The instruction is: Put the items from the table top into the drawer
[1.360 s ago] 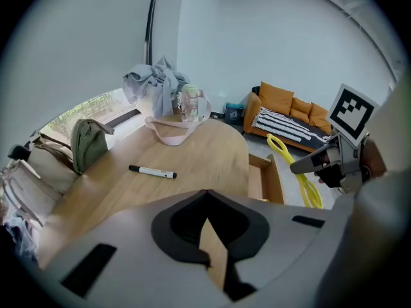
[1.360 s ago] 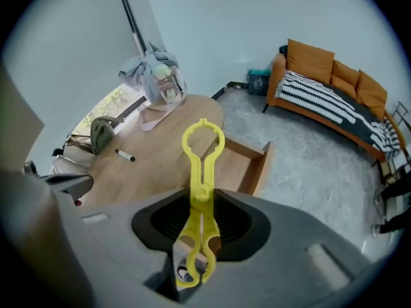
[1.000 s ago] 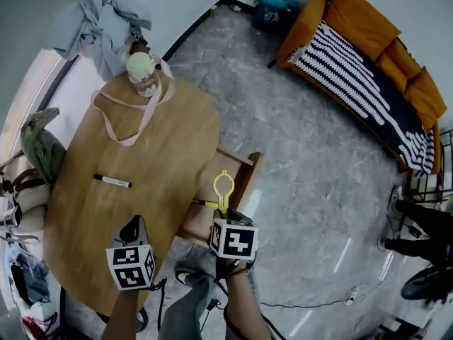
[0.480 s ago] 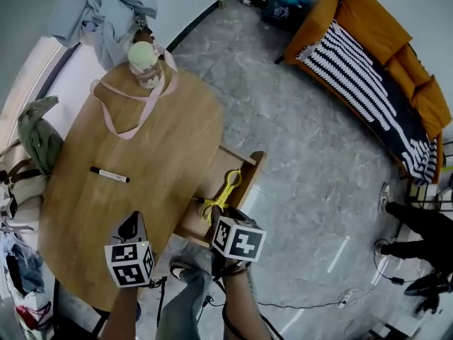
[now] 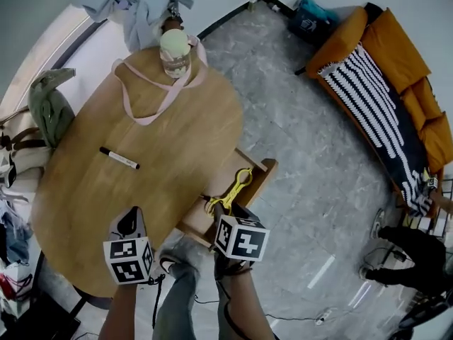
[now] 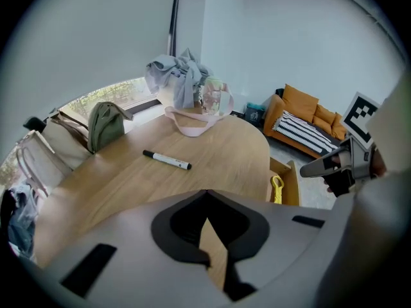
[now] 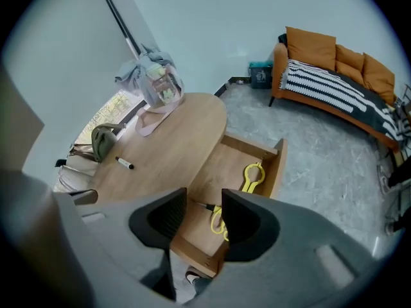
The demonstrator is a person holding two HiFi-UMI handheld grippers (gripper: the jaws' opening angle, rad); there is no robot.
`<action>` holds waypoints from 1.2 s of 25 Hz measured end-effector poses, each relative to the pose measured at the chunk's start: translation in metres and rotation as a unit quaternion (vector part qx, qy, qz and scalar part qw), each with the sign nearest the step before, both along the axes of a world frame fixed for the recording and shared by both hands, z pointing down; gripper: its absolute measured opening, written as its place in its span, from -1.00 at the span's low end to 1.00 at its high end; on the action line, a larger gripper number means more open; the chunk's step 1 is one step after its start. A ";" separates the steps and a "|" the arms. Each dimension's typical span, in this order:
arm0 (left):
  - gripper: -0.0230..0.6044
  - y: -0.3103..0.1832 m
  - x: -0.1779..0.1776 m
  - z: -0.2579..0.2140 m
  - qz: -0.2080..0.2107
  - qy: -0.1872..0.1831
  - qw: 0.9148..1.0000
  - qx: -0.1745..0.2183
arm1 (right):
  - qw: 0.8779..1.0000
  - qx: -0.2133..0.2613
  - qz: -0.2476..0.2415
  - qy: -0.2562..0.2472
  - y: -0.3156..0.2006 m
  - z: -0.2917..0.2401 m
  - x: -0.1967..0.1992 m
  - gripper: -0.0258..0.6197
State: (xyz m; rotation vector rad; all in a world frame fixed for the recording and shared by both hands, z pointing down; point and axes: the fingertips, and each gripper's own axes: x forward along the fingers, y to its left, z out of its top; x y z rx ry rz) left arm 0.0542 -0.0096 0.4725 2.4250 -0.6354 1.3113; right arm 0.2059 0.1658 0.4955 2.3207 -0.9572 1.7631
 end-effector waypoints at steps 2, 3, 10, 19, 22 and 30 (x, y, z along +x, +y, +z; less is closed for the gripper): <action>-0.94 -0.003 -0.011 -0.001 -0.025 0.001 1.000 0.001 | 1.000 -0.001 -0.026 0.001 -0.008 -0.001 -0.003 -0.44; -0.93 -0.006 -0.017 -0.001 -0.039 0.001 0.999 0.002 | 0.999 -0.001 -0.040 0.002 -0.013 -0.002 -0.004 -0.44; -0.94 -0.014 -0.061 0.004 -0.161 0.004 0.987 -0.001 | 0.988 0.001 -0.154 0.015 -0.055 -0.007 -0.013 -0.44; -0.93 -0.010 -0.086 0.017 -0.269 0.024 0.963 -0.009 | 0.953 -0.004 -0.300 0.031 -0.108 -0.005 -0.024 -0.44; -0.93 -0.013 -0.098 0.021 -0.309 0.030 0.951 -0.005 | 0.936 -0.006 -0.349 0.039 -0.126 -0.004 -0.028 -0.44; -0.93 -0.025 -0.128 0.038 -0.397 0.046 0.917 0.001 | 0.887 -0.016 -0.457 0.063 -0.171 0.002 -0.040 -0.44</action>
